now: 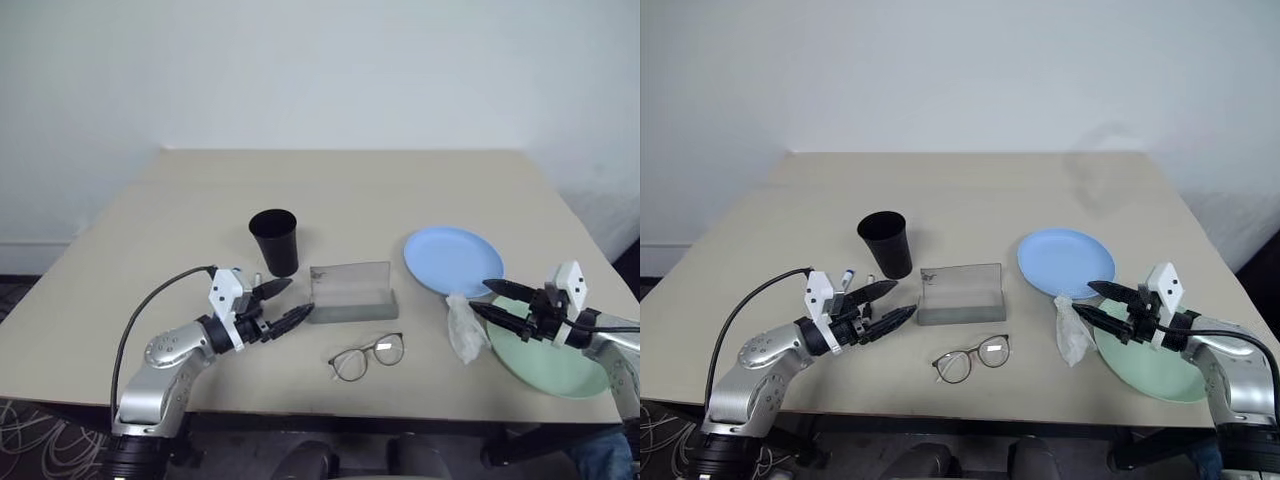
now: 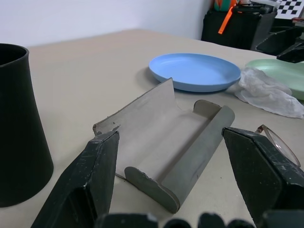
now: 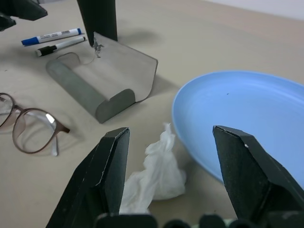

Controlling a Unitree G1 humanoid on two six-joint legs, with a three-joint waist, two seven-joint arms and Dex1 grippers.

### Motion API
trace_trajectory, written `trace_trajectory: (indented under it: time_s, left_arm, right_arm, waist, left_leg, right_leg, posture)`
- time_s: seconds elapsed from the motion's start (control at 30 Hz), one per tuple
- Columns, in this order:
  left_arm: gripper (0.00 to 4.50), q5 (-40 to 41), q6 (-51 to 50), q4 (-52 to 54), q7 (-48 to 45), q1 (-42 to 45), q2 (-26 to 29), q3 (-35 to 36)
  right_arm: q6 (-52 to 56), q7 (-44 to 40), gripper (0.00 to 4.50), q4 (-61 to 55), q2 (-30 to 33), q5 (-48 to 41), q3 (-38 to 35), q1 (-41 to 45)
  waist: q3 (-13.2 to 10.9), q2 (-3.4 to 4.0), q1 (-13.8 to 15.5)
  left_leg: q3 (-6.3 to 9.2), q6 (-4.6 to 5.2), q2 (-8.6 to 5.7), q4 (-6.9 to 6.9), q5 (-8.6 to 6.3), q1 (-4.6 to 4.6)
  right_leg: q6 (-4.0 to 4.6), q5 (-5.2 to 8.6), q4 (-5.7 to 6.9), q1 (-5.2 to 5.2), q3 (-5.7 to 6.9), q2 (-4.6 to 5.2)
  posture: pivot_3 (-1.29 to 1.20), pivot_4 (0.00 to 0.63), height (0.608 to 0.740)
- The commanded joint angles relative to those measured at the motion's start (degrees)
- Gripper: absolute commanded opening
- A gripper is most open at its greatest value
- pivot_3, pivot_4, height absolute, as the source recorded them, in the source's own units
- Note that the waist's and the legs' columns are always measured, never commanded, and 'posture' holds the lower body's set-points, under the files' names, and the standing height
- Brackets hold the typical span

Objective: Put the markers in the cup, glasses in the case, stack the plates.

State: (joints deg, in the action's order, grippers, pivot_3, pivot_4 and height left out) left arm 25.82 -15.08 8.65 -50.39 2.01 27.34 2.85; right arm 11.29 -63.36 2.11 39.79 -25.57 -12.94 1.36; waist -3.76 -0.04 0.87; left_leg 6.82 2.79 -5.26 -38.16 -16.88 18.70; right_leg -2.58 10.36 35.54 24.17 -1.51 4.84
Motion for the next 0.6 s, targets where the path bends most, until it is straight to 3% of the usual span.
trace_trajectory:
  time_s: [0.03, 0.6]
  left_arm:
    - [3.64, 0.3, 1.0, -1.1, -1.9, 3.2, 1.0, 0.1]
    - [3.64, -0.1, 1.6, -4.0, -3.4, 6.7, 0.4, 0.0]
  right_arm:
    - [-0.1, 0.9, 3.03, -3.5, 0.8, -1.8, -2.5, 0.3]
    - [-1.2, 4.2, 3.03, -4.9, -0.1, -0.7, -2.2, -1.3]
  waist:
    - [0.0, 0.0, 0.0]
    - [0.0, -0.02, -0.1]
  left_leg:
    - [-0.01, 0.0, 0.0, -0.01, 0.0, 0.0]
    - [-0.06, 0.08, 0.02, -0.09, -0.07, -0.03]
  right_leg:
    - [0.0, 0.0, 0.0, 0.0, 0.0, 0.0]
    - [-0.01, 0.0, -0.02, -0.06, -0.01, 0.0]
  posture:
    - [0.0, 0.0, 0.74]
    - [0.0, 0.0, 0.74]
